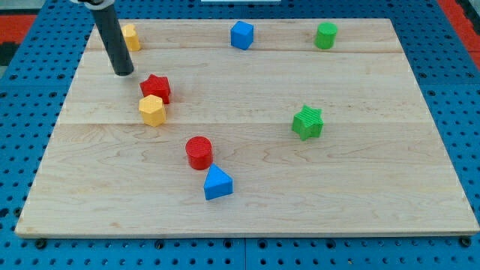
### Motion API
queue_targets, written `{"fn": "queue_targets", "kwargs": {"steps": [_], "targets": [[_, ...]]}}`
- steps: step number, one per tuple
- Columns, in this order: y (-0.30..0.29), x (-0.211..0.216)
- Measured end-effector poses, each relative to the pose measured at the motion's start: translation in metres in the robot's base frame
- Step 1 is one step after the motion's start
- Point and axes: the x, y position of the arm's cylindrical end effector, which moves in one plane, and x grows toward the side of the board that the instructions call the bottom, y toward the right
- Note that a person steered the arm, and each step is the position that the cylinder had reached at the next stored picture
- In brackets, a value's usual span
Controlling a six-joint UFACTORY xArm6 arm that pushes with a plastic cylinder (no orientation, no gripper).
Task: Point at the green star
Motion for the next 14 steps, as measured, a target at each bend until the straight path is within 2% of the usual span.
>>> {"fn": "queue_targets", "kwargs": {"steps": [1, 2, 6, 7, 9, 10, 11, 13, 14], "targets": [[0.083, 0.049], [0.102, 0.055], [0.108, 0.065], [0.104, 0.084], [0.084, 0.159], [0.066, 0.170], [0.028, 0.152], [0.026, 0.087], [0.012, 0.079]]}}
